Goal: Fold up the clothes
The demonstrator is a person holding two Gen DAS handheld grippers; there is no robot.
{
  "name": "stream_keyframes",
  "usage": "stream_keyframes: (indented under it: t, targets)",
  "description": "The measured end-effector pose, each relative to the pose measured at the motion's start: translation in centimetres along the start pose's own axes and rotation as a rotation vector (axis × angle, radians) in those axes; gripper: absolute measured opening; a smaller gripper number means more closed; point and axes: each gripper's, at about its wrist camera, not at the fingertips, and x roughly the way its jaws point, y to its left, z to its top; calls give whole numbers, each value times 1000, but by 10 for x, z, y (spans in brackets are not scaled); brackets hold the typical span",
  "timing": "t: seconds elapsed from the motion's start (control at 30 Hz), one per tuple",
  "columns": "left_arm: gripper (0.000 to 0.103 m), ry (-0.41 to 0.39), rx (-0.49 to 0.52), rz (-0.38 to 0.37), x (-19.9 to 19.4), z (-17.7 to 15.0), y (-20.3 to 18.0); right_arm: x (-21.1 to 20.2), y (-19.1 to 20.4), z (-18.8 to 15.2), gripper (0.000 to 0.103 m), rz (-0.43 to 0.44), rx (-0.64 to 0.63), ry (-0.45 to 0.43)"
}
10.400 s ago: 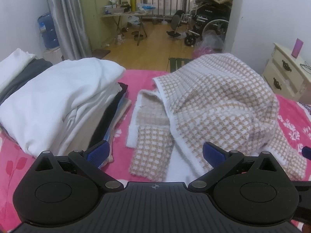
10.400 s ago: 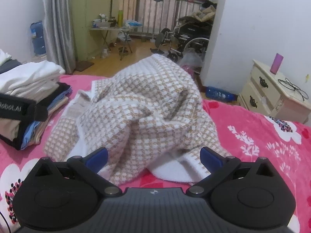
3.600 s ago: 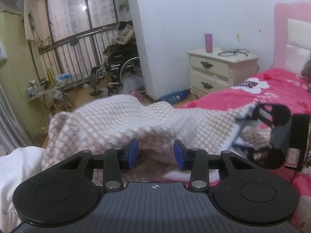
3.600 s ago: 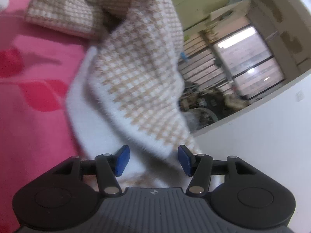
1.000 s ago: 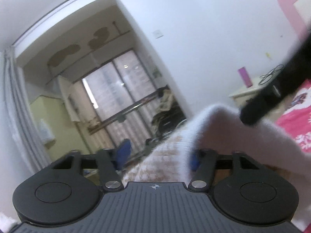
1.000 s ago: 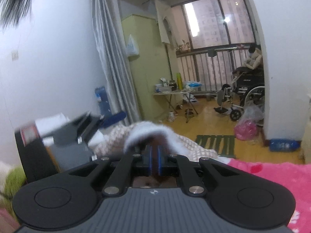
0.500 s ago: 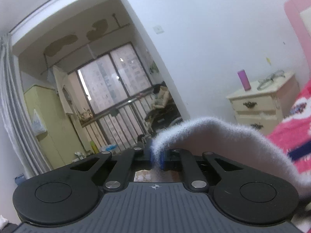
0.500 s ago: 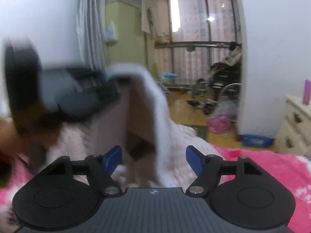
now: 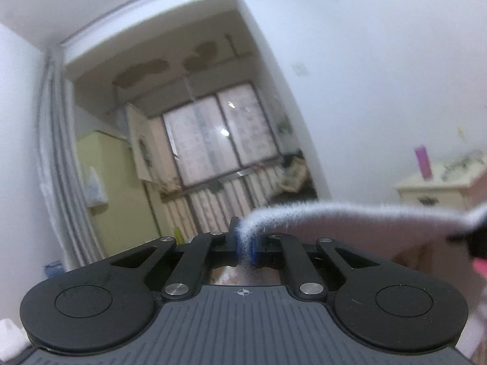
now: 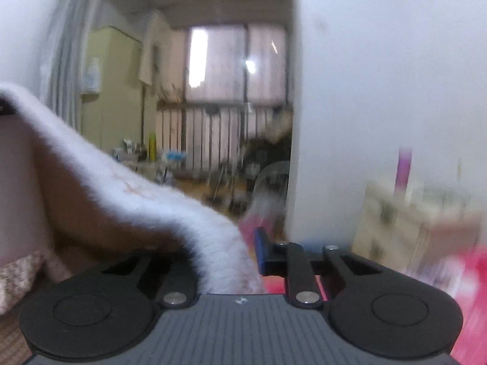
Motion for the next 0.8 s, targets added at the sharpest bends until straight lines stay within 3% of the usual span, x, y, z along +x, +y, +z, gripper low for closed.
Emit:
stream_keyframes:
  t: [0.1, 0.2, 0.43, 0.63, 0.8]
  targets:
    - [7, -64, -39, 55, -4, 29, 20, -17, 11, 58, 18, -31, -133, -150]
    - [7, -146, -64, 110, -17, 67, 43, -41, 19, 113, 18, -37, -174, -263]
    - [7, -379, -55, 192, -80, 159, 86, -145, 28, 220, 18, -105, -238, -569]
    - [7, -539, -87, 182, -149, 226, 105, -233, 12, 290, 18, -132, -264, -722]
    - [7, -573, -144, 125, -200, 272, 125, -309, 4, 318, 18, -158, -309, -805]
